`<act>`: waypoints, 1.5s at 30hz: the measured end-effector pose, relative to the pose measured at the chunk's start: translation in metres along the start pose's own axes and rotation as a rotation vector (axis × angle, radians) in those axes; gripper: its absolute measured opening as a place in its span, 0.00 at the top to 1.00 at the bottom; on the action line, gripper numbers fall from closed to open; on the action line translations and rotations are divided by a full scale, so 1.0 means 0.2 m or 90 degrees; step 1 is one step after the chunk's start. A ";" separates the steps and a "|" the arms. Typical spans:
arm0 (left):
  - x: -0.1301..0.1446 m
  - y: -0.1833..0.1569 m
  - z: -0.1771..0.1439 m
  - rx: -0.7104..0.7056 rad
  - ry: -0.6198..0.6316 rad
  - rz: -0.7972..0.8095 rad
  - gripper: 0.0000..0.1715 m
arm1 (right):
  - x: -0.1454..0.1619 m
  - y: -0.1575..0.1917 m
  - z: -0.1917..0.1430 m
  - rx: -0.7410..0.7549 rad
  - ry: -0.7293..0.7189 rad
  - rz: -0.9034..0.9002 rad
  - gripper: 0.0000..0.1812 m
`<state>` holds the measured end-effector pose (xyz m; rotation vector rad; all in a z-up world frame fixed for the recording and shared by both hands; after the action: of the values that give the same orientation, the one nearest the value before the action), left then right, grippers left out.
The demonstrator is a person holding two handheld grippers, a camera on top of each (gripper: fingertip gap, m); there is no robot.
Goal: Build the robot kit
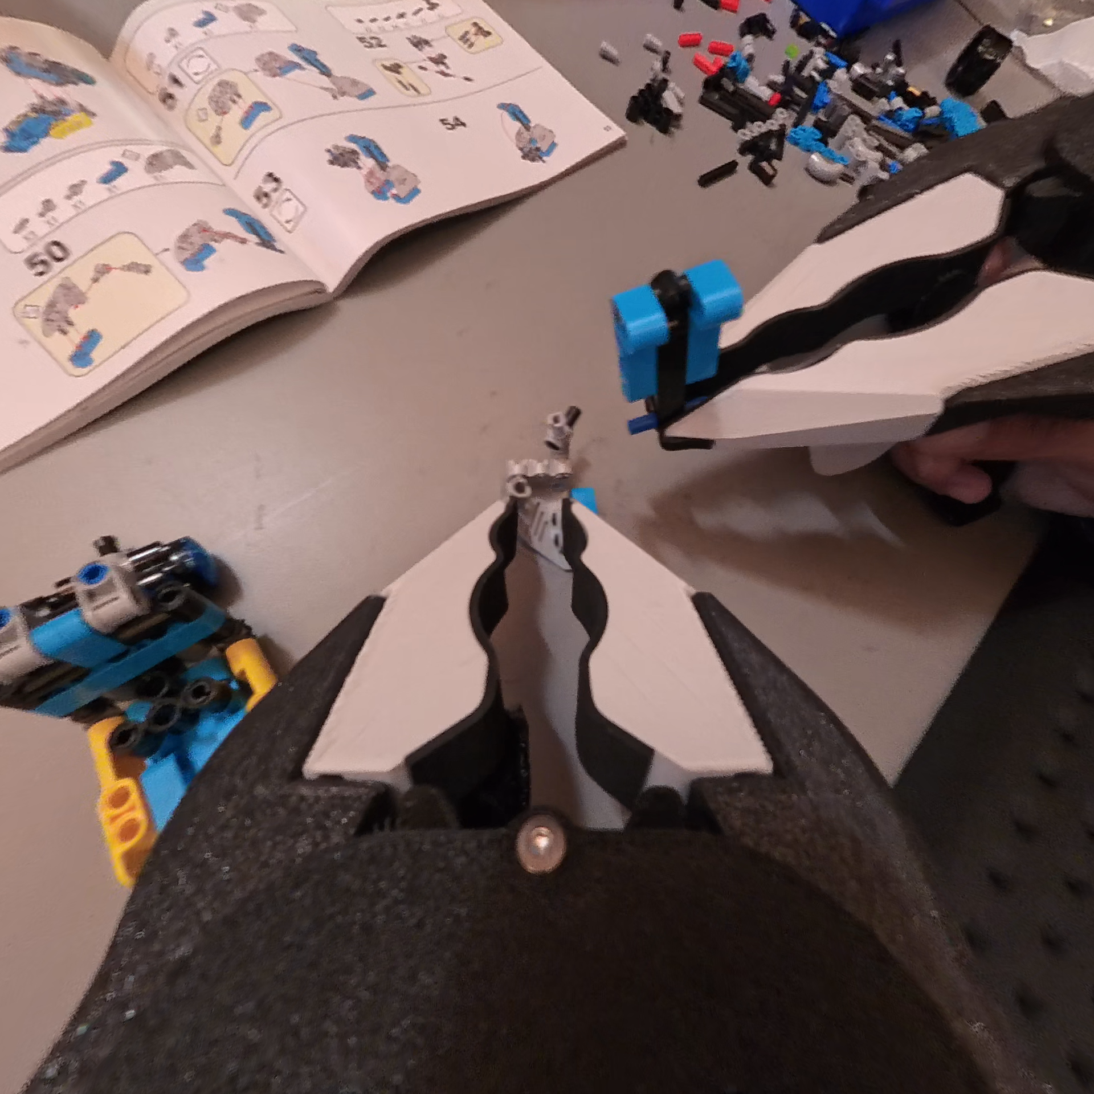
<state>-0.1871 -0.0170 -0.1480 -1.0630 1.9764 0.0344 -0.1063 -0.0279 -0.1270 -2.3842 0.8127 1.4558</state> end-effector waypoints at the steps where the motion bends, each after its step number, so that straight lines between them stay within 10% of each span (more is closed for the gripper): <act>1: -0.01 0.01 -0.01 -0.008 -0.009 -0.001 0.91 | 0.00 0.00 0.00 -0.001 -0.002 -0.001 0.96; 29: -0.02 0.06 0.04 0.143 0.024 -0.230 1.00 | 0.11 0.02 0.11 -0.056 0.110 0.012 0.96; 45: -0.07 -0.06 -0.03 -0.078 -0.052 0.190 1.00 | 0.01 0.03 0.04 -0.006 0.029 -0.026 0.96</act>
<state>-0.1788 -0.0178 -0.1299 -0.8197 2.0631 0.3584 -0.1154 -0.0285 -0.1321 -2.4354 0.7644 1.3979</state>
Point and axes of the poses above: each gripper's, where its closed fingertips meet, z out along the fingers, x out of its underside, y = z × x across the jaws, the point moved 4 cm from there along -z, back along the fingers, and after that the axes turned 9 degrees about -z, right-handed, at the moved point
